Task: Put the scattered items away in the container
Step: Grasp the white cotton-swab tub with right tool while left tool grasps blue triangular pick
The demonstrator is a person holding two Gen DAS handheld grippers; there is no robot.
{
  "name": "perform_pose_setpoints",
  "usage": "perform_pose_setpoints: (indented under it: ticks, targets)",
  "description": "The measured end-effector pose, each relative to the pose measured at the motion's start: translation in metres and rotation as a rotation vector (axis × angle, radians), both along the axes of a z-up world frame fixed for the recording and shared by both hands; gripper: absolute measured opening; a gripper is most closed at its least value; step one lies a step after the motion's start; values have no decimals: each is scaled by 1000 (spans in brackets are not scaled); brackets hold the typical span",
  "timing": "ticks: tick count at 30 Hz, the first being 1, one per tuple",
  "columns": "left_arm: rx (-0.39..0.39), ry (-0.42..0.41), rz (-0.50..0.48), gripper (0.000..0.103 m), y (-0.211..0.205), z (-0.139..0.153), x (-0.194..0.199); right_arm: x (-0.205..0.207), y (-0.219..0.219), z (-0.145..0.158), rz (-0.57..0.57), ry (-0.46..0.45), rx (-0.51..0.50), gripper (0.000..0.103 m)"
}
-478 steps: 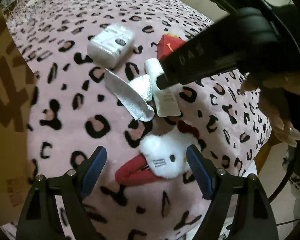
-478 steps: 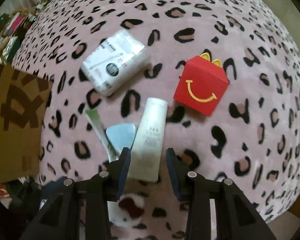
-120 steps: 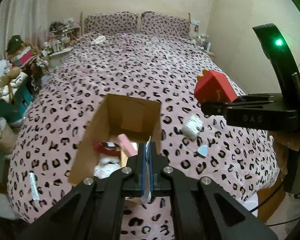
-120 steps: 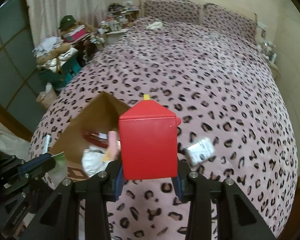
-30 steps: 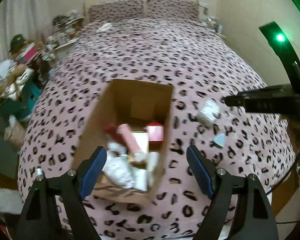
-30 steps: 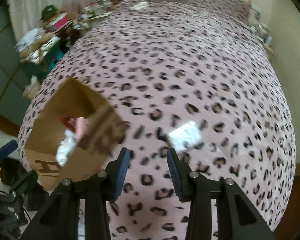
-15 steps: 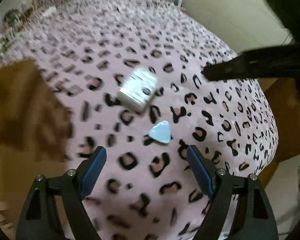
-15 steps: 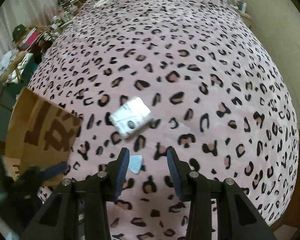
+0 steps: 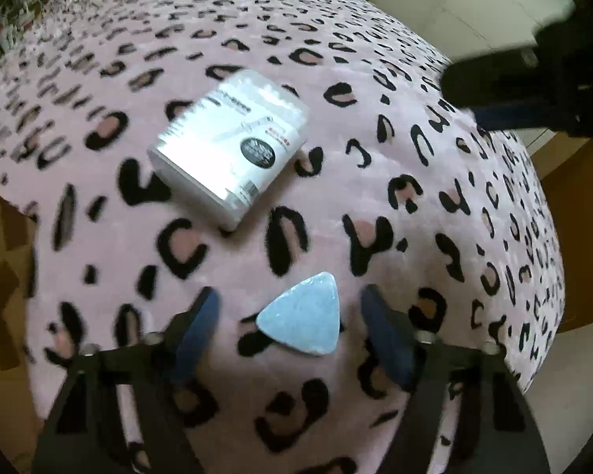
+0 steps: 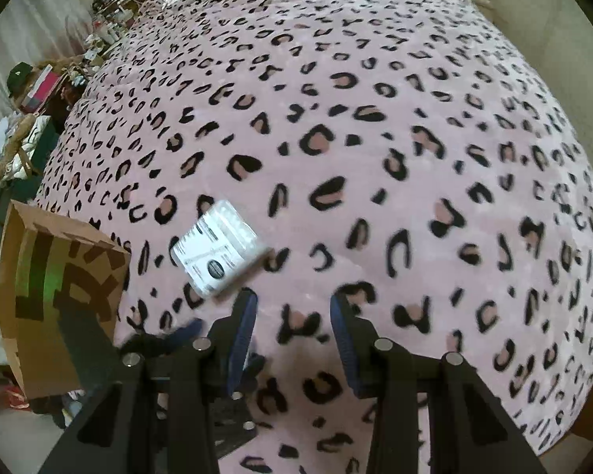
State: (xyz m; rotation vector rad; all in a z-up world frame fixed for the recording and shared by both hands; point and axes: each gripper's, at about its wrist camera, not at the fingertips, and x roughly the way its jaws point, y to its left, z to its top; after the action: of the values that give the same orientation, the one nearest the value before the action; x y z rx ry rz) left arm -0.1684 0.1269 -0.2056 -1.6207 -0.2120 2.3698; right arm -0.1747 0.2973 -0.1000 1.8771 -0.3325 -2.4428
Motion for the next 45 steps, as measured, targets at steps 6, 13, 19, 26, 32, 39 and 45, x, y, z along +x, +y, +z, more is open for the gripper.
perform_pose_setpoints:
  ticks: [6, 13, 19, 26, 32, 39, 45]
  targets:
    - [13, 22, -5, 41, -8, -9, 0, -33, -17, -23, 14, -71, -87, 40]
    - [32, 37, -3, 41, -23, -3, 7, -53, -31, -54, -96, -143, -220, 40]
    - [54, 26, 34, 41, -47, 1, 11, -61, -40, -63, -178, -137, -179, 48]
    - [57, 29, 53, 41, -64, 5, 13, -63, -43, -102, -291, -231, -334, 75]
    - [54, 29, 70, 41, -78, 8, 16, -70, -59, -107, -307, -180, -344, 74]
    - [43, 20, 79, 41, -87, 11, 21, -72, -64, -84, -235, -96, -266, 56]
    - [14, 19, 68, 41, -82, 19, 28, -59, -60, -63, -172, -49, -204, 45]
